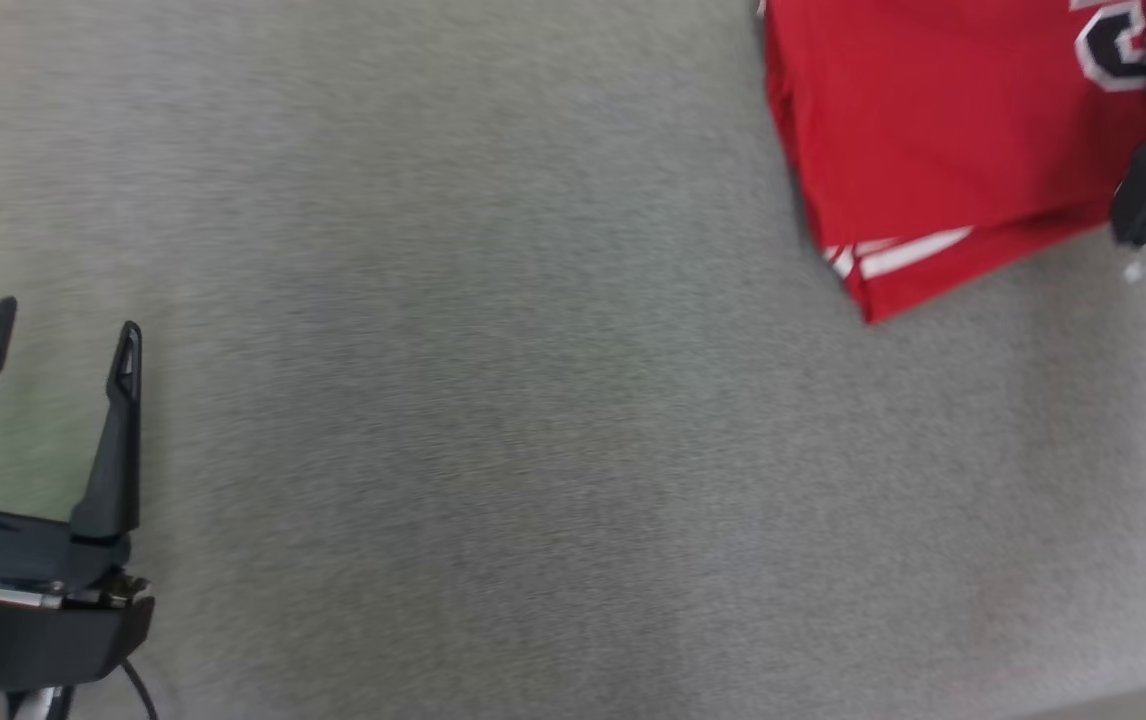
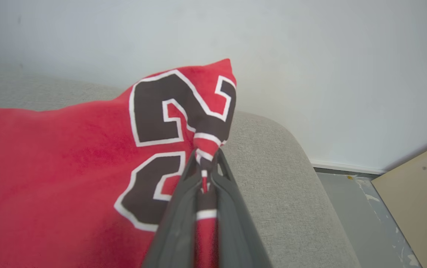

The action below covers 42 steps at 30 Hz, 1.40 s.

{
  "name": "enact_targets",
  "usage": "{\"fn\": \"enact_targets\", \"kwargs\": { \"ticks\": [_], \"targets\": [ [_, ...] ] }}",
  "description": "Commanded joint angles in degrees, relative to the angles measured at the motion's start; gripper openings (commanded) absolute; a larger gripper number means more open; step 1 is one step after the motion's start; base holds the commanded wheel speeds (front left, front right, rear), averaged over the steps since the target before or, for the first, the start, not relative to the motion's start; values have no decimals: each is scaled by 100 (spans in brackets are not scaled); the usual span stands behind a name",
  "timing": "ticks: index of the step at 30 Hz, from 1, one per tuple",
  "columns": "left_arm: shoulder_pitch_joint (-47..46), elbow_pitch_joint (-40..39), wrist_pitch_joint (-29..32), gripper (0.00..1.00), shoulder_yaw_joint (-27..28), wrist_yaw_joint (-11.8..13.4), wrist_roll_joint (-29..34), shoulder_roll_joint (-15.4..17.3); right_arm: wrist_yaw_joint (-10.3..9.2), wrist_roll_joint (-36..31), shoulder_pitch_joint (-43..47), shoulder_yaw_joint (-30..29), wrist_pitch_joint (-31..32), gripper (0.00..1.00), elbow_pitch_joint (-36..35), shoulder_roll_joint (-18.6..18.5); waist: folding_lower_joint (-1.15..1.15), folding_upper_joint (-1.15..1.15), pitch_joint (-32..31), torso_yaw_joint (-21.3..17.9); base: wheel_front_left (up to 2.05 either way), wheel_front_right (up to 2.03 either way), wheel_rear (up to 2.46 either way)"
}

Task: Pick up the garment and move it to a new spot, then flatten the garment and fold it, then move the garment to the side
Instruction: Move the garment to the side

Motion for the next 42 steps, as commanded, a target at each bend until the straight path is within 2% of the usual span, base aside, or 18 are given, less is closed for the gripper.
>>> {"fn": "enact_targets", "kwargs": {
  "ticks": [1,8,14,27,28,29,30,36,42],
  "targets": [
    [-80,-80,-12,100,-9,12,54,124,2,-58,-182,-34,-15,0,-17,-58,-1,-1,521,-570,0,0,0],
    [-37,-549,156,100,107,20,10,426,2,-252,-721,-6,91,0,44,-260,-1,-1,741,-749,0,0,0],
    [158,-901,284,100,246,81,-17,537,2,-357,-995,7,124,0,69,-381,-1,-1,846,-833,0,0,0],
    [399,-1349,433,100,374,211,-51,630,1,-616,-1296,-114,125,0,100,-328,-1,-1,955,-888,0,0,0],
    [403,-1360,434,100,384,225,-51,636,1,-653,-1306,-155,94,10,85,-331,-1,-1,965,-888,0,0,0],
    [414,-1364,429,100,393,235,-52,643,1,-713,-1306,-171,75,94,69,-325,-1,-1,971,-889,0,0,0],
    [422,-1366,424,100,400,241,-55,646,1,-753,-1311,-200,34,100,50,-317,-1,-1,975,-888,0,0,0],
    [410,-1268,355,100,359,294,-79,569,1,-965,-1186,-320,-87,100,-50,-214,-1,-1,842,-867,0,0,0],
    [387,-949,184,100,242,356,-135,344,1,-876,-1008,-263,-299,100,-331,-86,-1,-1,394,-720,0,0,0]
  ]
}}
